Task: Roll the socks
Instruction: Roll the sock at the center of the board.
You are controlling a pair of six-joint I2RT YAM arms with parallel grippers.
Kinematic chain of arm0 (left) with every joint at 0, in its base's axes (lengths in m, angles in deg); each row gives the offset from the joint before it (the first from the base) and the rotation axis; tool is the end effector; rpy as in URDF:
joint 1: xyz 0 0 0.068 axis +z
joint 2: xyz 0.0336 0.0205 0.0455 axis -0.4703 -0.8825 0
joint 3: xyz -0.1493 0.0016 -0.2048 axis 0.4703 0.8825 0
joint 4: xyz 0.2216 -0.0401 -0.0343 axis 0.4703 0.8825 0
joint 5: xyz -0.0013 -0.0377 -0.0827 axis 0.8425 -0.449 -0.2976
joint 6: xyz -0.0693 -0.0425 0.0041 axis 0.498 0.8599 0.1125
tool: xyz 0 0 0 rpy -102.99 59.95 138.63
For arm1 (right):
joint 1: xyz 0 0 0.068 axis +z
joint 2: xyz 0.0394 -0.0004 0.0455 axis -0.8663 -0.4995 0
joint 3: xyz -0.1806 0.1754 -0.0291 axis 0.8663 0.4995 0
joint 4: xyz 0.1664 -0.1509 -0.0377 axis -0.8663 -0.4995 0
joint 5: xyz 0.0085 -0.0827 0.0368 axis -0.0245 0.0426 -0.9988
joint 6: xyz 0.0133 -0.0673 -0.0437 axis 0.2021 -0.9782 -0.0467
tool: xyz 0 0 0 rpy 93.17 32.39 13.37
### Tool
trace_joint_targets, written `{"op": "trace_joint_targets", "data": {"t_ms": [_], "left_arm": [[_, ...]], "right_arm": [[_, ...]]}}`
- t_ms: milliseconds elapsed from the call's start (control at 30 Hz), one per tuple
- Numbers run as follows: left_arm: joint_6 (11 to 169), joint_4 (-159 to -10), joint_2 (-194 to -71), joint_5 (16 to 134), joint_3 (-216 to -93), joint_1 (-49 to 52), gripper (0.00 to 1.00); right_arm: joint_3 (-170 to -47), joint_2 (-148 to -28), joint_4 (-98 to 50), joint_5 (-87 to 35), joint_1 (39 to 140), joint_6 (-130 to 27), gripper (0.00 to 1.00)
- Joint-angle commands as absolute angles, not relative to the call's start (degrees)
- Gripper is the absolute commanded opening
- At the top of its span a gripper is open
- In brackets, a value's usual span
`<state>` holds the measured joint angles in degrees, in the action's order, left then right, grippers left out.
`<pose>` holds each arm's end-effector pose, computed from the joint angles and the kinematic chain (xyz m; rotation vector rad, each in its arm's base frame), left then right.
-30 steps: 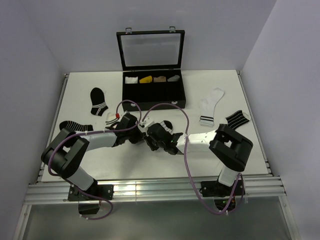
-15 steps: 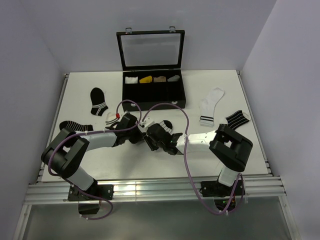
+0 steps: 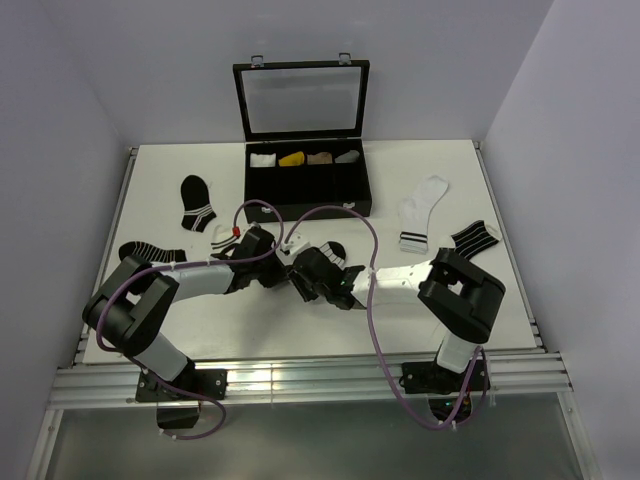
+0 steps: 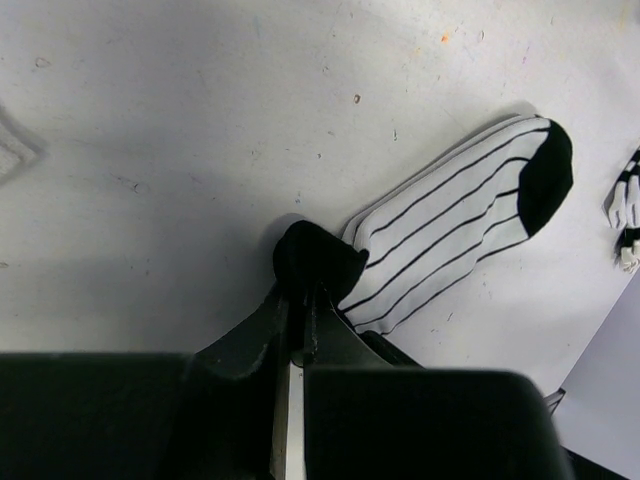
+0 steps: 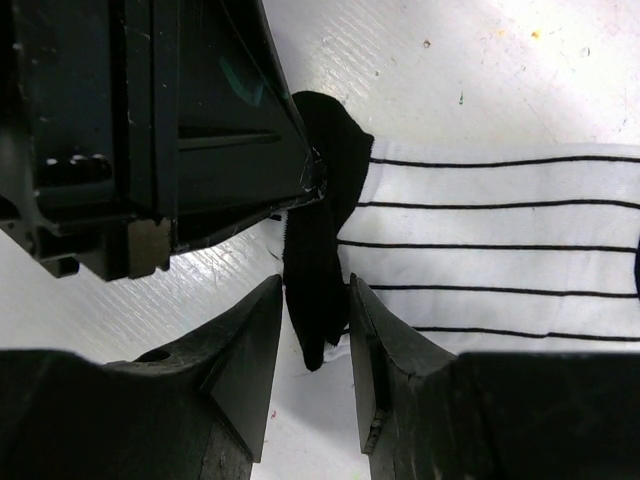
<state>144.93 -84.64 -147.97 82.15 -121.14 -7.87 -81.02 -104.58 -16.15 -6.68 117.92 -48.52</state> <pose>0.2369 -0.1732 0.1200 -0.6885 2.5177 -0.7680 0.1924 0.2798 0.1384 -0.8486 2.1631 0.3739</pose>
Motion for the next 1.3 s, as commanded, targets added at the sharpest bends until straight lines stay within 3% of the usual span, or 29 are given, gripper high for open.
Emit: {"op": "trace_joint_targets", "data": {"t_ms": [0, 533, 633, 767, 967, 1000, 1100, 1200, 1267], "left_arm": [[143.23, -80.95, -149.47, 81.56, -121.43, -8.07, 0.01], [144.02, -81.66, -150.26, 80.07, -121.78, -8.07, 0.0], [145.16, -81.57, -149.3, 80.5, -120.99, -7.98, 0.0], [147.44, -84.64, -145.79, 81.29, -117.75, -6.93, 0.04], [149.55, -88.33, -139.99, 82.7, -113.26, -5.87, 0.32], [149.64, -89.29, -139.37, 82.88, -112.82, -5.87, 0.47], [149.56, -90.27, -136.56, 82.97, -110.97, -5.87, 0.65], [150.08, -92.46, -134.1, 84.9, -108.6, -5.87, 0.76], [150.43, -94.74, -133.04, 84.73, -106.84, -5.87, 0.77]], "right_arm": [[-83.68, -105.81, -16.89, -5.35, 118.22, -48.69, 0.41], [-86.32, -109.76, -19.7, -7.2, 118.57, -49.31, 0.38], [-86.05, -109.41, -19.7, -7.55, 118.48, -48.78, 0.17], [-85.35, -108.62, -19.27, -11.32, 117.08, -47.29, 0.01], [-84.12, -107.74, -17.42, -23.53, 112.08, -44.3, 0.0], [-83.77, -107.65, -16.98, -25.72, 111.28, -43.69, 0.0], [-83.24, -108.35, -15.4, -33.2, 107.77, -41.58, 0.0], [-83.15, -109.75, -14.17, -40.23, 104.61, -39.38, 0.0], [-83.59, -111.33, -13.64, -44.7, 103.02, -38.06, 0.0]]}}
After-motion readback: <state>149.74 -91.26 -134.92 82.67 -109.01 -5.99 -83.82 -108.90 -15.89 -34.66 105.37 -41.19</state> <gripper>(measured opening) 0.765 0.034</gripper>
